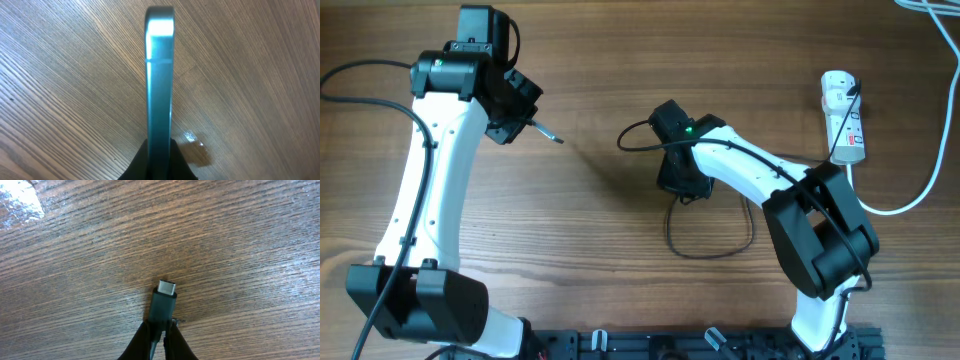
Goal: Plug charger to phone and switch on socket
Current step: 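Close the right gripper on the black USB-C cable plug, then lift the phone upright with the left gripper, bring plug below it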
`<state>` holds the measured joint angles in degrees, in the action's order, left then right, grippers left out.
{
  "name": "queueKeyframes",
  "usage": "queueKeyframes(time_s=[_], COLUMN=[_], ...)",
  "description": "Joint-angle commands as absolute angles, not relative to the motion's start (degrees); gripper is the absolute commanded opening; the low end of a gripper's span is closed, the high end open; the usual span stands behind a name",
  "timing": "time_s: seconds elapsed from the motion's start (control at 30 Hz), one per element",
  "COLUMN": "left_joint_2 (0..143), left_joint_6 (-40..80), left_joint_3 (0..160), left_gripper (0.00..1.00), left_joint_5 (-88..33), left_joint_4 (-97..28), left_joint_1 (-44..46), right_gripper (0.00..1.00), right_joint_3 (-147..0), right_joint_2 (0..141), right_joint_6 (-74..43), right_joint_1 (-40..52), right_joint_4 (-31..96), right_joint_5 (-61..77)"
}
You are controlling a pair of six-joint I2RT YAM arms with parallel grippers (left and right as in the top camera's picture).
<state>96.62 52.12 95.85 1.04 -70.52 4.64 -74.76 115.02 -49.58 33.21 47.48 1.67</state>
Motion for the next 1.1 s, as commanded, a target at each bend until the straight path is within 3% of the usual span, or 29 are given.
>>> queueKeyframes(time_s=[0.0, 0.2, 0.23, 0.33, 0.43, 0.53, 0.77, 1.07], left_joint_2=[95.7, 95.7, 95.7, 95.7, 95.7, 95.7, 95.7, 95.7], left_joint_6=[51.2, 43.8, 43.9, 43.9, 43.9, 43.9, 43.9, 43.9], left_joint_3=[95.6, 95.6, 95.6, 95.6, 95.6, 95.6, 95.6, 95.6], left_gripper=[0.04, 0.04, 0.04, 0.04, 0.04, 0.04, 0.04, 0.04], left_joint_5=[2.0, -7.2, -8.6, -8.5, -8.5, -8.5, -8.5, -8.5], left_joint_4=[-70.0, -64.8, -64.0, -63.4, -63.5, -63.6, -63.7, -63.9], left_joint_1=[4.3, 4.3, 4.3, 4.3, 4.3, 4.3, 4.3, 4.3], right_gripper=[0.04, 0.04, 0.09, 0.40, 0.44, 0.44, 0.27, 0.23], right_joint_3=[-73.1, -74.2, -74.2, -74.2, -74.2, -74.2, -73.6, -73.4], right_joint_2=[116.8, 114.4, 113.3, 112.5, 112.5, 112.5, 112.6, 114.6], right_joint_6=[-49.3, -46.4, -46.4, -44.8, -43.6, -43.7, -48.2, -49.7], right_joint_1=[33.3, 31.7, 31.2, 31.0, 31.0, 31.0, 32.3, 33.0], right_joint_4=[46.3, 46.3, 46.8, 47.4, 48.0, 48.6, 48.9, 48.1], right_joint_5=[3.1, 9.2, 10.0, 9.9, 8.5, 8.4, 6.3, 3.2])
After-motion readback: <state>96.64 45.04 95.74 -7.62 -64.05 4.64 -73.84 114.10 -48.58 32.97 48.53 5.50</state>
